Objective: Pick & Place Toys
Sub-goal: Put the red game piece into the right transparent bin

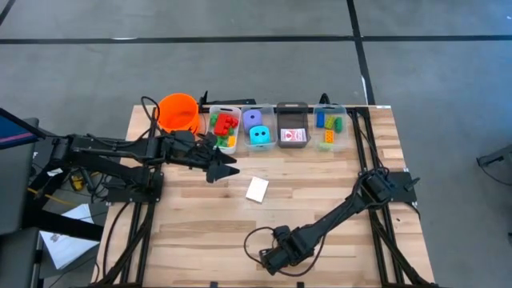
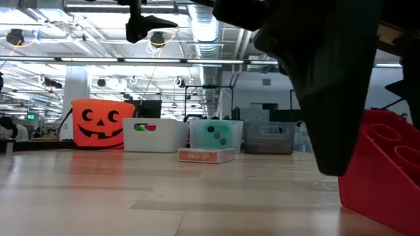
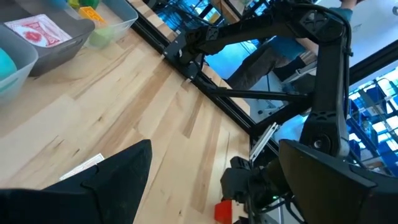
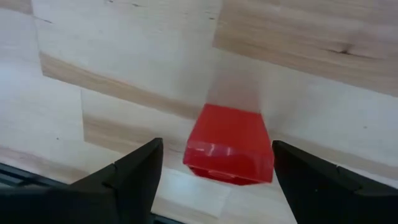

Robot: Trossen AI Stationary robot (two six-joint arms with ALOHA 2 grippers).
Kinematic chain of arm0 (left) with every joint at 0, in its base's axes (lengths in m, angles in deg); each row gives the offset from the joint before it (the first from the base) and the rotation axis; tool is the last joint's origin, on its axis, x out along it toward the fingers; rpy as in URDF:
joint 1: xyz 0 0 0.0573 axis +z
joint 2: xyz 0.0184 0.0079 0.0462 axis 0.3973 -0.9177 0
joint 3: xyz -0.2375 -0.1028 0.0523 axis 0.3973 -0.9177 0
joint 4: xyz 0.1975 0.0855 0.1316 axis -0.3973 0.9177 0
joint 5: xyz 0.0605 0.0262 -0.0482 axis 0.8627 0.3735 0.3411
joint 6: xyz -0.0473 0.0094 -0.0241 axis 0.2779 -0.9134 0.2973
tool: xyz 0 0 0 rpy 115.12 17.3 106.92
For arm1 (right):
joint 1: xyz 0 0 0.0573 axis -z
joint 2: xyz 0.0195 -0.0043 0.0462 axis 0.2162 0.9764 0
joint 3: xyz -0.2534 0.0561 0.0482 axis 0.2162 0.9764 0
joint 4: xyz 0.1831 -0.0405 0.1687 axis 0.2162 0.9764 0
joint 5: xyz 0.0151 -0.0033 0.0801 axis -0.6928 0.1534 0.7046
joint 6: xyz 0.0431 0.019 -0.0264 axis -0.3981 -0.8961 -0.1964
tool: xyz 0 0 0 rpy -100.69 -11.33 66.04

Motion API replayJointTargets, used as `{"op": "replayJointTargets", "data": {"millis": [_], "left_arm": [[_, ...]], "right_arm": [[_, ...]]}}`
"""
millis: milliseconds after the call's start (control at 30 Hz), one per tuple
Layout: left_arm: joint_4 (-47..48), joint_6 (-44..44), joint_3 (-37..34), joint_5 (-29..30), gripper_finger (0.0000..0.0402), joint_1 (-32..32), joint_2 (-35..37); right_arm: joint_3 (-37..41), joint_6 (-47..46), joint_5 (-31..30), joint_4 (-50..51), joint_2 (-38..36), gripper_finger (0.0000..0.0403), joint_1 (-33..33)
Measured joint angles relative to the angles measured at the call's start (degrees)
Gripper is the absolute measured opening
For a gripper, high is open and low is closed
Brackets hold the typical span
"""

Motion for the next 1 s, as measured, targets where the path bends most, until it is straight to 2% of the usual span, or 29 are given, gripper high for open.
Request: {"op": "replayJointTargets", "data": {"millis": [233,333,433,600,633,800,1000], "left_arm": [[-0.2,-1.9,0.0,0.0,0.0343,0.0,0.0],[-0.1,-1.9,0.0,0.0,0.0343,0.0,0.0],[-0.1,-1.9,0.0,0.0,0.0343,0.0,0.0],[-0.1,-1.9,0.0,0.0,0.0343,0.0,0.0],[-0.1,-1.9,0.0,0.0,0.0343,0.0,0.0],[-0.1,-1.9,0.0,0.0,0.0343,0.0,0.0],[-0.1,-4.2,0.0,0.0,0.0343,0.0,0.0]], "right_arm": [[0.0,-0.1,1.0,-0.3,0.0,0.0288,0.4],[0.0,-0.2,3.2,-0.2,0.0,0.027,0.6],[0.0,-0.2,3.7,-0.4,0.0,0.0231,0.9],[0.0,-0.3,3.8,0.0,-0.1,0.0131,1.3],[-0.1,-0.3,3.8,0.0,-0.1,0.0121,1.3],[0.0,0.9,3.6,0.7,-0.4,0.0126,1.8],[0.0,1.7,4.1,7.6,-3.3,0.0126,3.2]]}}
